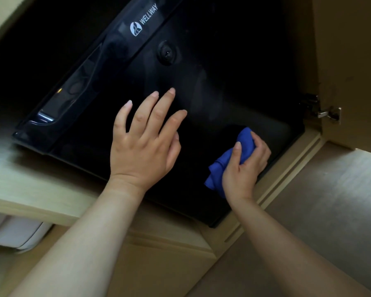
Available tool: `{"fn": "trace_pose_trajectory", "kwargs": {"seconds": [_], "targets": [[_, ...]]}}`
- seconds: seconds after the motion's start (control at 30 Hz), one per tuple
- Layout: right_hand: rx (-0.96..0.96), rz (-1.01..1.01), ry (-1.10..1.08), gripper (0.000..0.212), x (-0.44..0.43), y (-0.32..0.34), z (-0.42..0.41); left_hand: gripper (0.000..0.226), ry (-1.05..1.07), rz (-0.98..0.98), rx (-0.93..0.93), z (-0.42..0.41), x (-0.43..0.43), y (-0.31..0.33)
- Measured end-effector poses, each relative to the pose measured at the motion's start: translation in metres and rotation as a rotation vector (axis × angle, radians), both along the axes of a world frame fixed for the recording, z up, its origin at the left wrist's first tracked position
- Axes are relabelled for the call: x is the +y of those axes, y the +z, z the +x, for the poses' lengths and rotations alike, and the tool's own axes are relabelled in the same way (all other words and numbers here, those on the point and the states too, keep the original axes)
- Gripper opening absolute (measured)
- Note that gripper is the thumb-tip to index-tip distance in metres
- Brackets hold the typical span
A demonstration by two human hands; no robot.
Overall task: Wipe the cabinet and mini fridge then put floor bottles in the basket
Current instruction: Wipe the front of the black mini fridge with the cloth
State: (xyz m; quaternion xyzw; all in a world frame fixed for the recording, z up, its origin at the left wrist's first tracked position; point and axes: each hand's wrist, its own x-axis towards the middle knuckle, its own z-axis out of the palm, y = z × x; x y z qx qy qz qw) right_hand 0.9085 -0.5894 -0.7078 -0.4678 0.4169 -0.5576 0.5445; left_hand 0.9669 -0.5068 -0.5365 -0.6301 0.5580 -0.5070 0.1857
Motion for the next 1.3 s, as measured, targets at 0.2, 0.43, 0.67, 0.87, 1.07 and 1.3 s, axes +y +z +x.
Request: {"fn": "trace_pose_trajectory", "kwargs": {"seconds": [0.2, 0.43, 0.67, 0.87, 1.07, 1.3], "targets": [[-0.048, -0.213, 0.009, 0.036, -0.023, 0.069, -0.002, 0.037, 0.0, -0.036, 0.139, -0.012, 0.004, 0.009], [-0.067, -0.467, 0.069, 0.037, -0.006, 0.113, 0.005, 0.045, 0.102, -0.261, 0.176, -0.017, 0.04, 0.037], [-0.011, -0.421, 0.075, 0.033, 0.001, 0.061, 0.004, 0.057, 0.144, -0.305, 0.155, -0.01, 0.048, 0.037], [-0.093, -0.43, -0.035, 0.035, -0.002, 0.125, 0.012, 0.055, 0.129, -0.352, 0.133, -0.005, 0.043, 0.031], [-0.068, -0.713, 0.078, 0.032, 0.006, 0.128, 0.013, 0.054, 0.127, -0.377, 0.119, -0.004, 0.041, 0.029], [0.031, -0.63, 0.167, 0.032, 0.003, 0.068, -0.005, 0.055, 0.205, -0.327, 0.251, -0.019, 0.042, 0.031]]}}
